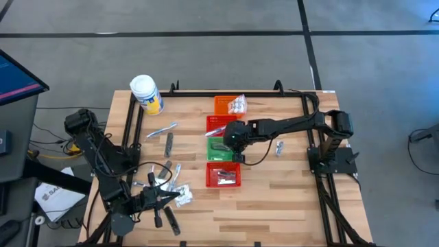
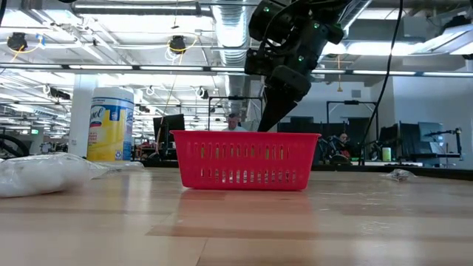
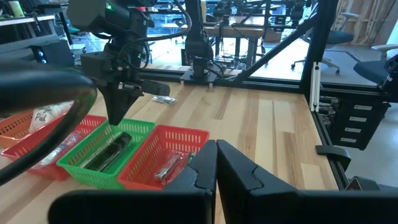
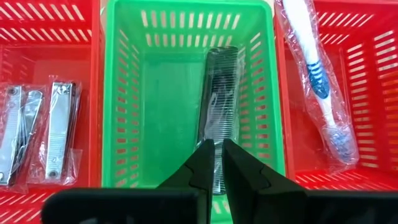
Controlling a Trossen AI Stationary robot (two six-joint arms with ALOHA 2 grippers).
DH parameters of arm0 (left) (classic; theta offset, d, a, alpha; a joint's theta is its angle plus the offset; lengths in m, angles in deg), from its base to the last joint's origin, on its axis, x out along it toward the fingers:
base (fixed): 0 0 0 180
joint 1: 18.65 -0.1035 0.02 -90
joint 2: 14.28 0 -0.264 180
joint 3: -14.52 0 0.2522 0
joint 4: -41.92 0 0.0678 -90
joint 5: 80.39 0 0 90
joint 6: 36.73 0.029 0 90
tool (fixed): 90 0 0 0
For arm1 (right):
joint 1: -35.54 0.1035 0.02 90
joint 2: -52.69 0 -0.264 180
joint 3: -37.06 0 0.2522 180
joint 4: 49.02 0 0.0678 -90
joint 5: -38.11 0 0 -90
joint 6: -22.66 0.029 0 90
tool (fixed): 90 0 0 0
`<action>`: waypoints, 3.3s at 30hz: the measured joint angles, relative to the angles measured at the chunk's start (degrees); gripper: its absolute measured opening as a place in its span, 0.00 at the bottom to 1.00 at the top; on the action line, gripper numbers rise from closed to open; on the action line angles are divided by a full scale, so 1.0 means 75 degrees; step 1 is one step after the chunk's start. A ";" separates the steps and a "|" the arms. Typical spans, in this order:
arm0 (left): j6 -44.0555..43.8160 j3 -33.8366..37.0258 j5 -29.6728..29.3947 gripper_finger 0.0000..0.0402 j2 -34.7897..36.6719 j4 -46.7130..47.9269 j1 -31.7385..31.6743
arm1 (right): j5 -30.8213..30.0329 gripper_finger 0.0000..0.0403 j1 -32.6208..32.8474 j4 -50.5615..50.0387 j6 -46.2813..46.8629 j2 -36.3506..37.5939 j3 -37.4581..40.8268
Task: Pick & Place Travel size toiletries
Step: Put the black comb into the green basket
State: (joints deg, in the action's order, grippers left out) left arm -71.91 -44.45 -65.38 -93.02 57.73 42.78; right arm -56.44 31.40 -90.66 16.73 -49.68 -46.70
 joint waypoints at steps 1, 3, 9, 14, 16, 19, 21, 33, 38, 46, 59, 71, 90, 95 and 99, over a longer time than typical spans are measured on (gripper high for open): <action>0.0000 0.0000 0.0000 0.00 0.0000 0.0000 0.0000 | 0.0000 0.06 0.0000 -0.0002 0.0000 0.0000 0.0003; 0.0000 0.0000 0.0002 0.00 0.0000 0.0000 0.0000 | 0.0003 0.06 0.0000 0.0000 0.0000 0.0000 0.0003; 0.0000 0.0000 0.0002 0.00 0.0000 0.0000 0.0000 | 0.0003 0.06 0.0003 0.0000 0.0062 0.0000 0.0003; 0.0000 0.0000 0.0002 0.00 0.0000 0.0000 0.0000 | 0.0000 0.05 0.0028 0.0120 0.0061 0.0000 0.0003; 0.0000 0.0000 0.0002 0.00 0.0000 0.0000 0.0000 | 0.0002 0.04 0.0057 0.0188 0.0033 0.0000 0.0003; 0.0000 0.0000 0.0002 0.00 0.0000 0.0000 0.0000 | 0.0003 0.04 0.0126 0.0279 -0.0014 0.0000 0.0003; 0.0000 0.0000 0.0002 0.00 0.0000 0.0000 0.0000 | 0.0003 0.04 0.0167 0.0332 -0.0059 0.0000 0.0003; 0.0003 0.0000 0.0005 0.00 0.0000 0.0003 -0.0058 | 0.0003 0.05 0.0475 0.0417 -0.0284 0.0009 -0.0365; 0.0003 0.0000 0.0004 0.00 0.0000 0.0003 -0.0058 | 0.0000 0.04 0.0752 0.0439 -0.0521 0.0009 -0.0609; -0.0003 0.0000 -0.0017 0.00 0.0000 0.0003 -0.0115 | 0.0003 0.04 0.1226 0.0546 -0.0888 0.0009 -0.0802; -0.0023 -0.0001 0.0563 0.00 -0.0003 0.0001 -0.0900 | 0.0002 0.04 0.1859 0.0220 -0.0535 0.0009 -0.0802; 0.0042 -0.0003 0.1777 0.00 -0.0003 0.0011 -0.1893 | 0.0003 0.03 0.2605 -0.0513 0.0183 0.0009 -0.0802; -0.3153 -0.0006 0.2814 0.00 -0.0003 0.2650 -0.3214 | -0.0826 0.03 0.4478 -0.1359 0.1879 0.0012 -0.0484; -0.4330 -0.0006 0.2832 0.00 -0.0003 0.3698 -0.3368 | -0.1277 0.03 0.5128 -0.1505 0.2372 0.0012 -0.0484; -0.4792 -0.0006 0.3038 0.00 -0.0003 0.4087 -0.3546 | -0.1460 0.03 0.5610 -0.1492 0.2764 0.0012 -0.0484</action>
State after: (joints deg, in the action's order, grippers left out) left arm -107.85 -44.50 -42.60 -93.05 88.38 16.19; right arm -67.40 73.48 -101.85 37.46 -49.59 -50.33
